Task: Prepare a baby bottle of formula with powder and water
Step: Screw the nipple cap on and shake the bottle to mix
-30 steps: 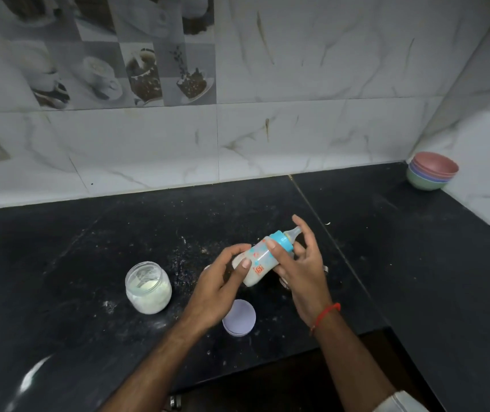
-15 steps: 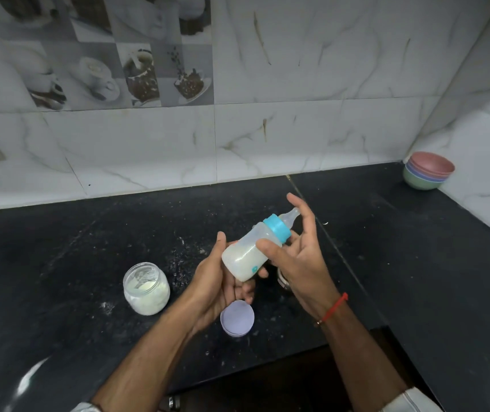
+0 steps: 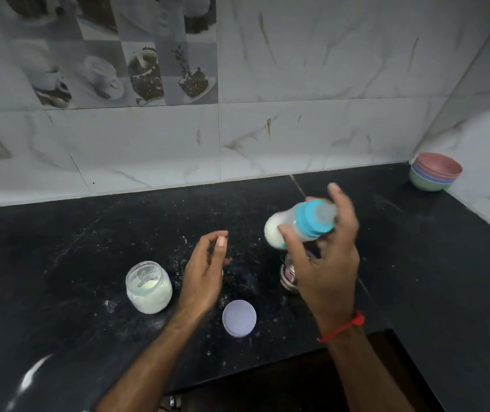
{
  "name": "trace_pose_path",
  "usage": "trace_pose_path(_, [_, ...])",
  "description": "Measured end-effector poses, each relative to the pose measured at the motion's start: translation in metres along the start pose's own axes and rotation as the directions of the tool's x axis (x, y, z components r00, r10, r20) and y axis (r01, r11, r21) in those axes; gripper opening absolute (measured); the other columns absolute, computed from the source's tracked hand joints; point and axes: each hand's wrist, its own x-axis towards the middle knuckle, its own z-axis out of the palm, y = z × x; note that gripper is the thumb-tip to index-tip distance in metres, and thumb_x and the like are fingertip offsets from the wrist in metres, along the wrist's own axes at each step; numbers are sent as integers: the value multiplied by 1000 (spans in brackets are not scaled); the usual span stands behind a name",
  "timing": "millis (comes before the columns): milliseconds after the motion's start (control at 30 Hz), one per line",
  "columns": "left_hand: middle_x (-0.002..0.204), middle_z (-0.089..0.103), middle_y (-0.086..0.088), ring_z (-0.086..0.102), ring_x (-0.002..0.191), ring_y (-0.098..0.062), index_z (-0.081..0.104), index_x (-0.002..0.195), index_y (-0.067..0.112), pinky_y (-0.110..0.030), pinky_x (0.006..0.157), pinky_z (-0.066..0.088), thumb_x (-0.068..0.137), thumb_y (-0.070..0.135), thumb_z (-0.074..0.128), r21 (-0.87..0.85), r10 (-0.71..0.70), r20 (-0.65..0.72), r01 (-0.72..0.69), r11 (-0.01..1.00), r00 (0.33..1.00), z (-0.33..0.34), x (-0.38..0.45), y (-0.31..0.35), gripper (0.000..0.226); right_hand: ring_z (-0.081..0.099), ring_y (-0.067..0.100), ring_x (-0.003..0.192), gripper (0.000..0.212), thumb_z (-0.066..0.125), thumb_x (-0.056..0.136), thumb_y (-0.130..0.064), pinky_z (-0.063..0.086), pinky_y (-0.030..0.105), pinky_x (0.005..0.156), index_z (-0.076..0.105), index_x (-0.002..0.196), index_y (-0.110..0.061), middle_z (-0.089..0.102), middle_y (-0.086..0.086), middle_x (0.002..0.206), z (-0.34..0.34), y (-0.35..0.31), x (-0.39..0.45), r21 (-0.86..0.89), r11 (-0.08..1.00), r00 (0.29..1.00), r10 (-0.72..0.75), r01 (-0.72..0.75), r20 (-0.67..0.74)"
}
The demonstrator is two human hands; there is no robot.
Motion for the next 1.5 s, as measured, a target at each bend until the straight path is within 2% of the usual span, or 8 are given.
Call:
trace_pose_path(167, [125,67,18,72,97,-11,63,125,40,-48,92,59,101,56,44,25,8,14,-8,1000,1000,6,-4,3,35,51,-8,121,84,78,91,-16,47,34,113,31,151,-52,50,-17,138,8,10,-20,-170,970,879,229,-172,418])
trace_pose_path(333, [125,67,18,72,96,-12,65,126,37,-46,91,60,108,43,48,32,13,-10,-12,999,1000,4,-3,2,25,55,8,137,81,80,92,-23,50,28,110,33,156,-37,49,-11,155,3,5,-12,-43,999,998,25,-23,53])
trace_pose_path(767, [129,66,16,70,92,-2,66,125,37,-34,85,57,107,45,45,24,45,32,-46,999,998,5,-11,1,28,45,-17,127,84,79,91,-18,46,30,114,31,153,-49,48,-21,143,4,7,-20,-185,978,900,165,-96,403])
trace_pose_path(900, [127,66,13,70,93,-2,66,124,37,-32,82,56,107,43,47,22,58,17,-59,998,998,4,-9,-2,26,57,12,133,78,80,92,-19,48,24,110,38,155,-34,54,-6,148,4,2,-14,-24,999,999,-38,39,33])
trace_pose_path(1067, [129,66,15,71,96,-2,65,125,38,-36,86,57,108,41,47,32,72,40,-73,997,997,4,-11,-2,25,52,-1,129,77,82,88,-21,46,33,115,42,152,-40,56,-10,147,8,7,-22,-196,970,877,215,-142,431])
trace_pose_path(1233, [128,67,10,71,93,-3,66,126,35,-34,85,56,107,42,47,28,52,11,-52,998,999,0,-12,-7,27,58,19,134,73,80,92,-18,51,33,109,39,152,-31,55,2,148,7,6,-14,13,999,999,-35,34,31])
trace_pose_path(1367, [129,65,14,71,94,-1,65,126,36,-30,83,54,107,42,47,38,66,46,-67,997,997,2,-15,-4,27,56,5,122,80,84,85,-19,48,38,112,43,149,-43,60,-1,140,12,16,-27,-207,958,799,282,-200,531])
trace_pose_path(1500, [128,66,11,71,98,-3,67,125,33,-27,81,53,109,40,49,57,73,81,-77,995,994,2,-15,-7,26,70,12,112,81,84,77,-39,59,25,94,42,146,-52,65,-12,128,7,7,-19,91,895,834,366,-438,413])
